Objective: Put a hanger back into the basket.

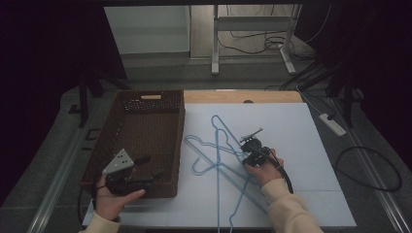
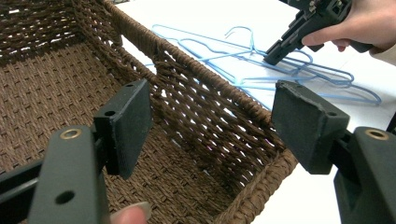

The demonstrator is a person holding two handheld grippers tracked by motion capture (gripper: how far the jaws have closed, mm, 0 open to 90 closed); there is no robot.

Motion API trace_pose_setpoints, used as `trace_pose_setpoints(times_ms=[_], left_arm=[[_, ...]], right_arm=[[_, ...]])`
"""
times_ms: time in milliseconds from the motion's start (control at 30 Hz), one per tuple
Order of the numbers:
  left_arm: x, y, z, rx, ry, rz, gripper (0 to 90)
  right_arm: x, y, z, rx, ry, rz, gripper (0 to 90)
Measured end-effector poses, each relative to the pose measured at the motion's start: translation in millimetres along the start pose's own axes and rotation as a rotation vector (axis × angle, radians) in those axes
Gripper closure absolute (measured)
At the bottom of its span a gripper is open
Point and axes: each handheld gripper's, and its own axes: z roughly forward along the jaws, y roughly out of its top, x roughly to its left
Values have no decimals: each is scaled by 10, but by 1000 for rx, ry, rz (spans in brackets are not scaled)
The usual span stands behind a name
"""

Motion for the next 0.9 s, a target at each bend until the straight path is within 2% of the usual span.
trace_pose_setpoints(times_ms=[33,100,200,233,300,333,433,467,567,633,667,700,733,900], left_arm=[[-2,1,2,1,0,1,292],[-1,0,3,1,-1,0,292],[2,0,0,1,1,0,292],[2,1,-2,0,1,0,293],[3,2,-6,0,3,0,293],[4,3,-8,0,3,0,293],[1,4,-4,1,3,1,293],[-3,4,-1,2,3,2,293],[-11,6,2,3,2,3,294],[-16,9,2,2,2,5,294],[-16,9,2,2,2,5,294],[-20,11,1,2,2,7,294],[-25,14,1,2,2,8,294],[-37,22,2,2,4,11,294]], right_arm=[[-2,4,-4,0,-15,6,858],[-9,1,-5,-7,-15,4,865],[-26,-17,-24,-17,0,-1,871],[-47,-42,-54,-43,-2,-14,872],[-55,-52,-67,-51,0,-17,872],[-77,-82,-109,-86,16,-22,873],[-90,-110,-154,-112,31,-17,874],[-106,-148,-216,-149,52,-21,874],[-134,-199,-296,-192,87,-19,875],[-167,-241,-353,-230,133,-13,876],[-167,-241,-353,-230,133,-13,876],[-187,-264,-380,-251,161,-13,876],[-224,-318,-438,-287,207,-10,877],[-275,-416,-553,-342,279,-20,879]])
